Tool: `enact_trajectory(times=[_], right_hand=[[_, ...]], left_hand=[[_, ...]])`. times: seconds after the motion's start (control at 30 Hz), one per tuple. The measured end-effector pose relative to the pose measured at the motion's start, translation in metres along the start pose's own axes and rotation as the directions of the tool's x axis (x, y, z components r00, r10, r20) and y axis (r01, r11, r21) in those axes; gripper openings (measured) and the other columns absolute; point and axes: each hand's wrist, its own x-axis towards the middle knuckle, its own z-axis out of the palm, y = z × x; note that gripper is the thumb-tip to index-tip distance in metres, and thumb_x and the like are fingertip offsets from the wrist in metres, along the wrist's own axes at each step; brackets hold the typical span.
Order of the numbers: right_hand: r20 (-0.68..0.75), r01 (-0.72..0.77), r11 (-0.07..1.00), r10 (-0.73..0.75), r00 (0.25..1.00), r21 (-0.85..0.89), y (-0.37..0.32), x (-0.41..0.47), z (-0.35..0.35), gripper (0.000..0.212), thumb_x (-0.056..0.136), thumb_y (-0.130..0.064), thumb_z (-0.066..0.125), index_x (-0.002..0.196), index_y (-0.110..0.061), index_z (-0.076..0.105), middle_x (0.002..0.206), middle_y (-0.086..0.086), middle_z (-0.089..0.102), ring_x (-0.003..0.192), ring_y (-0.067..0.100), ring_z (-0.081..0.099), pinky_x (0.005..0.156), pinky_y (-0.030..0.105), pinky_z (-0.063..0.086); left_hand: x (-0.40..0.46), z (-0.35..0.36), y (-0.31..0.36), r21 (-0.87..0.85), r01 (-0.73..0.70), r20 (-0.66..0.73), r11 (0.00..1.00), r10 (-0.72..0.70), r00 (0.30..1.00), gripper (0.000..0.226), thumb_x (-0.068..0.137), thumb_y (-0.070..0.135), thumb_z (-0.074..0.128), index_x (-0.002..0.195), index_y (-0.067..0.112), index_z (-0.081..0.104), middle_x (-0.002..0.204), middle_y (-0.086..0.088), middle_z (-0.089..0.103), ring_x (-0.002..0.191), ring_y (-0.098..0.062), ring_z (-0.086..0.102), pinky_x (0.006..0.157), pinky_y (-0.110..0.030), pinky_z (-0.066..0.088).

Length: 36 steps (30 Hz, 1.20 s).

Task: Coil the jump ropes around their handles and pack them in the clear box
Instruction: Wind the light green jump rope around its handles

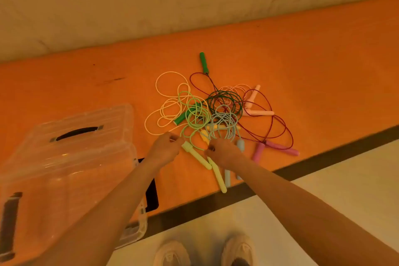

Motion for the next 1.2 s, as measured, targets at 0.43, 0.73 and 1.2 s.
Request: enact_trajectory(times=[0.43, 0.73, 1.2], right_hand=[[-0.236, 0.036, 0.97, -0.094, 0.967, -0.239, 0.029, 0.085, 0.112, 0.033, 0.09, -0.002, 0.052, 0.123, -0.008, 0.05, 0.123, 0.012, 0.05, 0.113, 0.03, 0.052, 0.068, 0.034, 0.042], [-0.348, 0.084, 0.933, -0.213, 0.913, -0.349, 0.036, 0.09, 0.131, 0.037, 0.051, -0.024, 0.087, 0.08, -0.016, 0.067, 0.076, 0.004, 0.064, 0.073, 0.025, 0.063, 0.062, 0.032, 0.048], [-0.135, -0.083, 0.944, 0.132, 0.982, 0.32, 0.071, 0.01, 0.12, 0.021, 0.083, -0.036, 0.069, 0.097, -0.02, 0.064, 0.096, -0.003, 0.06, 0.072, 0.006, 0.053, 0.061, 0.017, 0.039]], left_hand=[[0.093, 0.066, -0.091, -0.142, 0.087, -0.113, 0.986, -0.104, 0.988, 0.013, 0.089, 0.037, 0.062, 0.094, 0.03, 0.051, 0.104, 0.003, 0.06, 0.094, -0.021, 0.062, 0.087, -0.046, 0.054], [0.091, 0.089, -0.116, -0.216, 0.163, -0.212, 0.963, -0.21, 0.954, 0.043, 0.089, 0.029, 0.062, 0.127, 0.014, 0.049, 0.119, -0.002, 0.058, 0.103, -0.019, 0.057, 0.094, -0.035, 0.046], [0.048, 0.106, -0.114, -0.558, 0.167, -0.087, 0.813, -0.258, 0.962, 0.034, 0.1, 0.033, 0.045, 0.086, 0.012, 0.067, 0.061, -0.001, 0.055, 0.049, -0.008, 0.055, 0.051, -0.025, 0.047]])
